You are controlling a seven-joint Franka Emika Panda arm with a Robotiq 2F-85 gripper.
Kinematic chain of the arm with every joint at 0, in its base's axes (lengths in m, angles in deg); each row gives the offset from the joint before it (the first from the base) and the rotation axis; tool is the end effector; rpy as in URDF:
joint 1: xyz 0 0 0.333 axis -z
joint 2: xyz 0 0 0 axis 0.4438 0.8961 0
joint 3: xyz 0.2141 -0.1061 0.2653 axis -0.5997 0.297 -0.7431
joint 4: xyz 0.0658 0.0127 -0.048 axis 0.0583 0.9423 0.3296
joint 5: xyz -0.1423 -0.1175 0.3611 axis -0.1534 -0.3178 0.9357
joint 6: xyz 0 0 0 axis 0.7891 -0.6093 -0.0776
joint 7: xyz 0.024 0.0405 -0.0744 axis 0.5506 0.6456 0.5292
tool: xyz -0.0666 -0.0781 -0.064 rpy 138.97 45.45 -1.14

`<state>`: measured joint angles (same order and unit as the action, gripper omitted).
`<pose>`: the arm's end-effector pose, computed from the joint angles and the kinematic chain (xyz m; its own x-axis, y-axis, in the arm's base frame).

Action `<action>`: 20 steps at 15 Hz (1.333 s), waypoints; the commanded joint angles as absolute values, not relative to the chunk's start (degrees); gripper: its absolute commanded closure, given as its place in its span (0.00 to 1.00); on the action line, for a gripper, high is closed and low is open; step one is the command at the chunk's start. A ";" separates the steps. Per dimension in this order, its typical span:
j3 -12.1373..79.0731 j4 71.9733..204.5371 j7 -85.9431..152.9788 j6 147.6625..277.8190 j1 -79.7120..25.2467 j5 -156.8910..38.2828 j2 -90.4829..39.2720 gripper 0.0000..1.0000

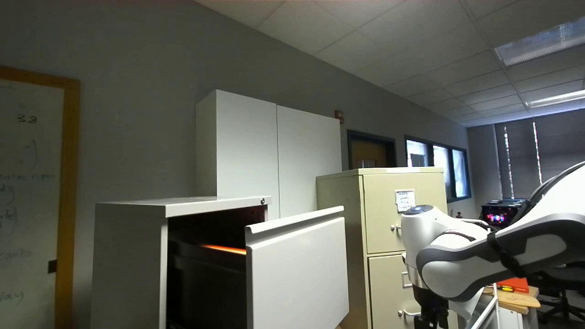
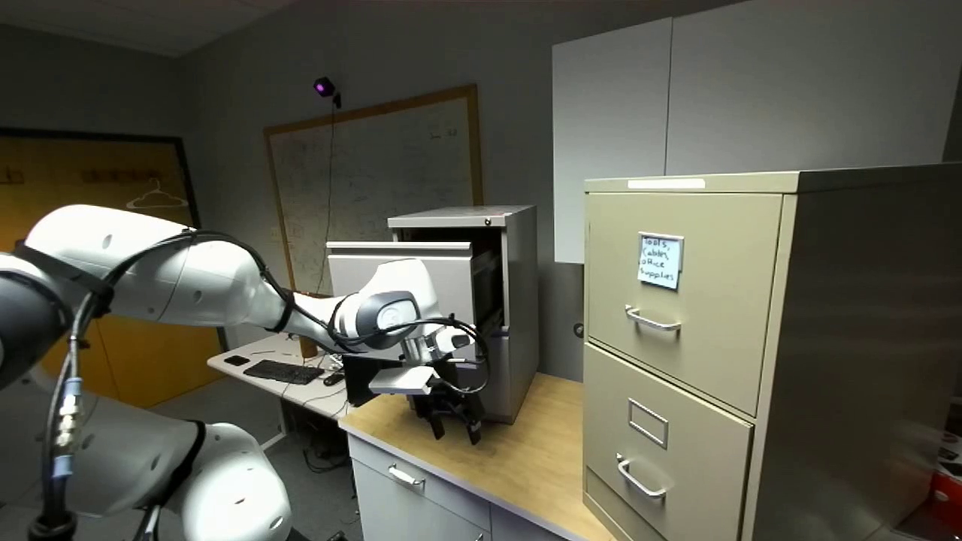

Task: Close the upper drawer

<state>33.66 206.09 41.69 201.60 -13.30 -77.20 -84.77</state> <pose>0.2913 -0.1086 0.4308 0.9977 -0.0266 0.0622 -0.0427 -0.9611 0.2730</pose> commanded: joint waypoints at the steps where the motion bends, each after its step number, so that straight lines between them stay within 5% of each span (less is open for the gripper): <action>1: 34.02 205.95 41.47 201.30 -13.74 -77.44 -84.82 0.00; 17: 33.41 203.46 41.75 200.91 -14.20 -77.65 -88.23 0.00; 18: 33.36 203.19 41.77 201.05 -14.53 -77.43 -89.00 0.25; 20: 32.95 202.74 41.76 201.18 -15.11 -77.53 -90.48 0.32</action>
<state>33.54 203.67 41.64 201.65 -14.12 -77.20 -87.67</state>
